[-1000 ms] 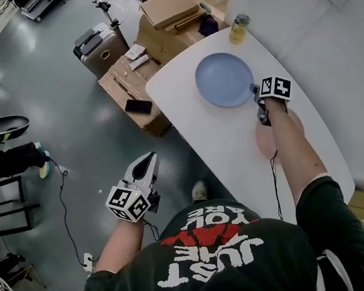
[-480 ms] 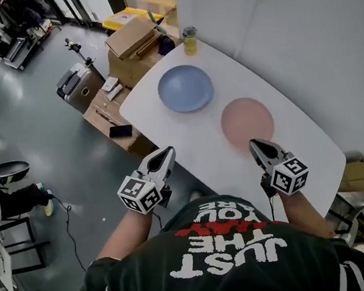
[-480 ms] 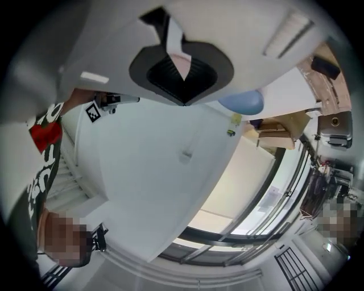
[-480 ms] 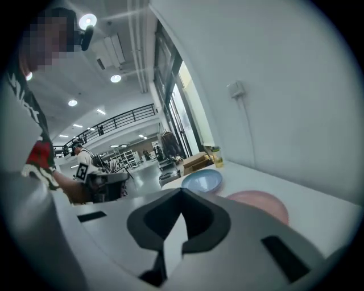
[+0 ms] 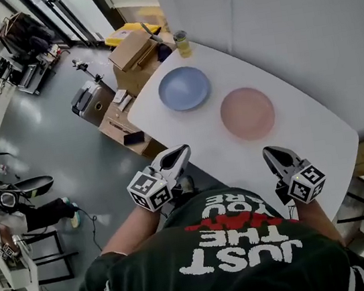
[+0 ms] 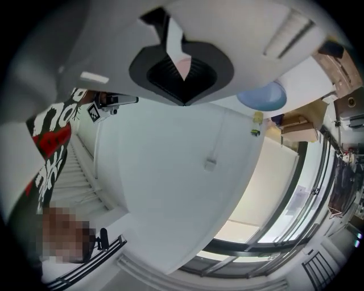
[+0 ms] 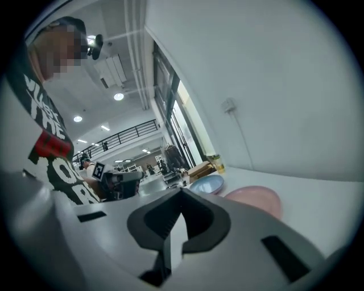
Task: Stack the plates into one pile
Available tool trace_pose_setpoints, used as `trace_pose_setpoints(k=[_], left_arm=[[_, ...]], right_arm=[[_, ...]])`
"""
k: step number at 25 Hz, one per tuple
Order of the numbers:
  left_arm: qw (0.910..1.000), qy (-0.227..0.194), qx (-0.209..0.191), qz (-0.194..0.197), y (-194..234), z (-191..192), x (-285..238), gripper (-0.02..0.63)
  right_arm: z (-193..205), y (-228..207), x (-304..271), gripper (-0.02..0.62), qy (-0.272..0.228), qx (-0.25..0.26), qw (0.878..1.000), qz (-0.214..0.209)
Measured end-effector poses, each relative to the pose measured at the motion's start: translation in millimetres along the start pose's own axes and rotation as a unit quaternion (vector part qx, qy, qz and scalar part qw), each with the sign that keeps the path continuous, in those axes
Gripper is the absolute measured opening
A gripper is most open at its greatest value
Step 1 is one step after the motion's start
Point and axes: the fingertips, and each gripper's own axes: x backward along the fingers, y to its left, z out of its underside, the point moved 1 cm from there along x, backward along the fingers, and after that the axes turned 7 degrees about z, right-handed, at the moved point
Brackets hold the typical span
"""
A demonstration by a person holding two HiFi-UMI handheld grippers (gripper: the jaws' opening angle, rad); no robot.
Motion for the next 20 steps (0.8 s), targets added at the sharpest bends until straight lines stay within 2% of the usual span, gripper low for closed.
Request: trace_pose_setpoints(k=[5, 9, 11, 14, 17, 20], left_arm=[[0.9988, -0.019, -0.009, 0.045, 97.0, -16.1, 11.6, 0.005], [0.9920, -0.009, -0.016, 0.125, 184.3, -35.8, 46.6, 0.004], [0.9887, 0.008, -0.024, 0.148, 235.6, -54.8, 72.1, 0.004], [0.9852, 0.034, -0.042, 0.163, 303.9, -86.0, 109.0, 0.005], [0.9810, 0.032, -0.041, 0.187, 345.9, -106.3, 103.5, 0.003], [0.9781, 0.033, -0.031, 0.203, 359.6, -110.3, 92.7, 0.003]], right_arm=[[6.3, 6.2, -78.8, 0.006, -0.009, 0.015, 0.999, 0.046], [-9.5, 43.0, -162.3, 0.006, -0.025, 0.023, 0.991, 0.130], [-20.9, 67.7, -215.1, 0.006, -0.029, 0.007, 0.986, 0.164], [-25.6, 113.6, -293.3, 0.006, -0.007, -0.004, 0.987, 0.163], [-29.3, 127.3, -330.7, 0.006, 0.003, -0.016, 0.981, 0.194], [-13.9, 126.6, -349.7, 0.006, 0.024, -0.039, 0.974, 0.224]])
